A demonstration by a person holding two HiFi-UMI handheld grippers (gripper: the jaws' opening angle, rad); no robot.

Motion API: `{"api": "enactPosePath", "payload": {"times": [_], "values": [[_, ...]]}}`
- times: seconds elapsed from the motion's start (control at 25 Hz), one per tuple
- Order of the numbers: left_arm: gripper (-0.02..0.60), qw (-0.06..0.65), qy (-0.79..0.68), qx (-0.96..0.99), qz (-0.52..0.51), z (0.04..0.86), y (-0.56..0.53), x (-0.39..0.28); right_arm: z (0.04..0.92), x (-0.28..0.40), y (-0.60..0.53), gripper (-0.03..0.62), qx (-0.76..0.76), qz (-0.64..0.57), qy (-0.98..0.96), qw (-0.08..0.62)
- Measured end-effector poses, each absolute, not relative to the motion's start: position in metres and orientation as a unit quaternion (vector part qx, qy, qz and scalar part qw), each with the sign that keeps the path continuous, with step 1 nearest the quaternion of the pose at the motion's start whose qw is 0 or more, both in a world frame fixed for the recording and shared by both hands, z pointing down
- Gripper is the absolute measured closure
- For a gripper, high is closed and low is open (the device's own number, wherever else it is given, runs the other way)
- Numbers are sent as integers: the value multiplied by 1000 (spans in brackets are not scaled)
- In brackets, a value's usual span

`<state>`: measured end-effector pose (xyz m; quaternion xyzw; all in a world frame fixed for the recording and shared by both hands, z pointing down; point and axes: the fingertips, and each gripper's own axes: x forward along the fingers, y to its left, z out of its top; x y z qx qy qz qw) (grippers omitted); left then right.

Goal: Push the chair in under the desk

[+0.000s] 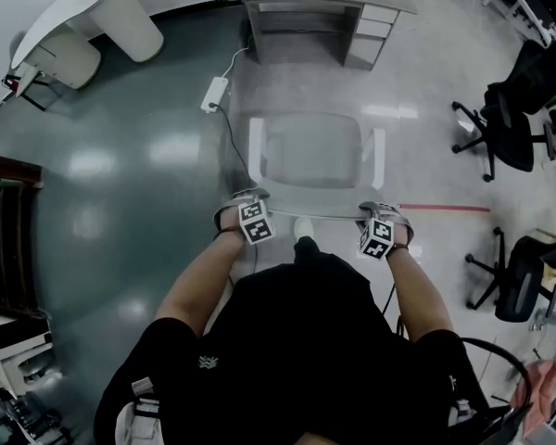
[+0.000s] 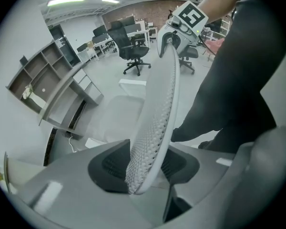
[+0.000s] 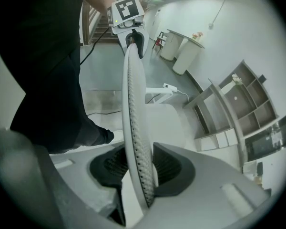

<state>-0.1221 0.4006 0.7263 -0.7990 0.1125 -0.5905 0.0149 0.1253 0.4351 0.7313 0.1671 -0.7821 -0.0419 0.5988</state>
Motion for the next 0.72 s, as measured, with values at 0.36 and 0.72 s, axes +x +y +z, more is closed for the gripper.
{"api": "enactPosePath", "payload": {"times": [0.36, 0.72], "values": [[396, 2, 128, -790, -600, 728, 308, -108, 732, 140, 342, 457, 177, -76, -789, 584], [394, -9, 127, -782, -610, 729, 228, -107, 732, 143, 258, 457, 176, -84, -789, 583]]}}
